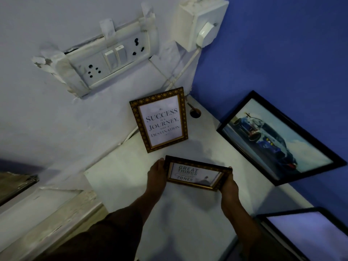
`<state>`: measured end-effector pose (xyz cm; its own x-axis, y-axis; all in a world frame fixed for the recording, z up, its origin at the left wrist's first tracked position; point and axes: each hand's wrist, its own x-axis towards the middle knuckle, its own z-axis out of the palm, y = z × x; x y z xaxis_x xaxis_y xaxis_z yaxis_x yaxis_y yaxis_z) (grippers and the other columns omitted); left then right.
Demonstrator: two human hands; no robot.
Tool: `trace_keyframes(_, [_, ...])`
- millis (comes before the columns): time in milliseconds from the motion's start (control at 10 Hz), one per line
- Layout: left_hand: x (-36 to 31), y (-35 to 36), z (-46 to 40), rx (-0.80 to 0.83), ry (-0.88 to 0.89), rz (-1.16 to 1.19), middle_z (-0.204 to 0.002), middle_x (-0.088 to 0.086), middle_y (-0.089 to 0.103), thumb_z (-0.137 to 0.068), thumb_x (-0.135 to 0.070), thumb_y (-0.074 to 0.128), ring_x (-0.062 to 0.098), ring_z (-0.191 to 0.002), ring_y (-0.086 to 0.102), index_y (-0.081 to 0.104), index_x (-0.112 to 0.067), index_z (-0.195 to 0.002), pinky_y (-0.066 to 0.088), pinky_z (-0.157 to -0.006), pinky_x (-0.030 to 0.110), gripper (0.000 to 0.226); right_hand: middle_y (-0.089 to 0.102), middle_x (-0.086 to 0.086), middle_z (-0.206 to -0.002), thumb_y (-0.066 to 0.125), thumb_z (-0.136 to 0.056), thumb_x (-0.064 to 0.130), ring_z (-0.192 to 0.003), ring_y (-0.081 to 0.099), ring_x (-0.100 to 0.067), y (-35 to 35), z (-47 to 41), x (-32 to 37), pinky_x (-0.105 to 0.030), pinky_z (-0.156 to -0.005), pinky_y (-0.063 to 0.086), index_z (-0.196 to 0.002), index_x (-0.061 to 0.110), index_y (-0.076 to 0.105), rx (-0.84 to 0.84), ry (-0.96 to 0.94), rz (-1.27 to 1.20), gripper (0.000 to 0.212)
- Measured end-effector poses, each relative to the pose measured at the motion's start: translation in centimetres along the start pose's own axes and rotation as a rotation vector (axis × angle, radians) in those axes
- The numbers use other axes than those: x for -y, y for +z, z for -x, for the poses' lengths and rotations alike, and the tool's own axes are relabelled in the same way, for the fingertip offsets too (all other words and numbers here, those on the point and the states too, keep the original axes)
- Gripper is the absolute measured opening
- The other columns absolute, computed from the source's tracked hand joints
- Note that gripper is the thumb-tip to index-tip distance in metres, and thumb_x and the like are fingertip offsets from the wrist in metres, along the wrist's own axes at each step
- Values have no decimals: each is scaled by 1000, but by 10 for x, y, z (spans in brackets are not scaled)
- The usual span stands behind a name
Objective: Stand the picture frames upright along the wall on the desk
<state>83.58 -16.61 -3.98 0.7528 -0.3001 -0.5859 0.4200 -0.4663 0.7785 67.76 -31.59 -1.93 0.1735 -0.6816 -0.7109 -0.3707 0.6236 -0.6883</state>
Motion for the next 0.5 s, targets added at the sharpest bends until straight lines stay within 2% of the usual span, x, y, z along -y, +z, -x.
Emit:
trace_keyframes(100, [2, -8, 14, -30, 55, -33, -93, 3, 73, -107, -44, 34, 16, -89, 70, 68, -15, -101, 55, -74, 28, 45, 64, -12, -135, 26, -104, 58, -124, 56, -26, -13, 11, -3, -48, -119, 33, -137, 14, 61, 43, -52, 91, 65])
trace_keyframes(200, [2, -13, 32, -60, 55, -10, -94, -5, 67, -108, -44, 33, 12, -90, 62, 65, -15, -104, 44, -77, 28, 43, 63, -12, -140, 25, -103, 62, -132, 53, -26, -28, 24, -8, -46, -118, 32, -138, 17, 60, 46, -86, 108, 67])
trace_keyframes(300, [0, -18, 53, -69, 25, 3, -93, -10, 61, -109, -38, 36, 8, -90, 59, 61, -21, -107, 38, -87, 29, 30, 63, -10, -136, 26, -101, 63, -129, 53, -25, -41, 34, -13, -43, -112, 32, -137, 15, 60, 53, -88, 83, 69])
trace_keyframes(400, [7, -24, 88, -79, 104, -30, -111, 2, 63, -108, -38, 40, 23, -109, 60, 63, -14, -120, 41, -90, 32, 35, 62, -10, -135, 28, -100, 65, -122, 52, -23, -62, 60, -17, -41, -109, 33, -131, 20, 62, 68, -129, 31, 64])
trace_keyframes(500, [16, -24, 123, -126, 127, -51, -121, 4, 62, -108, -37, 40, 20, -110, 56, 60, -11, -128, 41, -92, 32, 38, 60, -11, -138, 30, -102, 62, -119, 51, -22, -78, 76, -19, -41, -109, 33, -125, 27, 60, 68, -167, -8, 51])
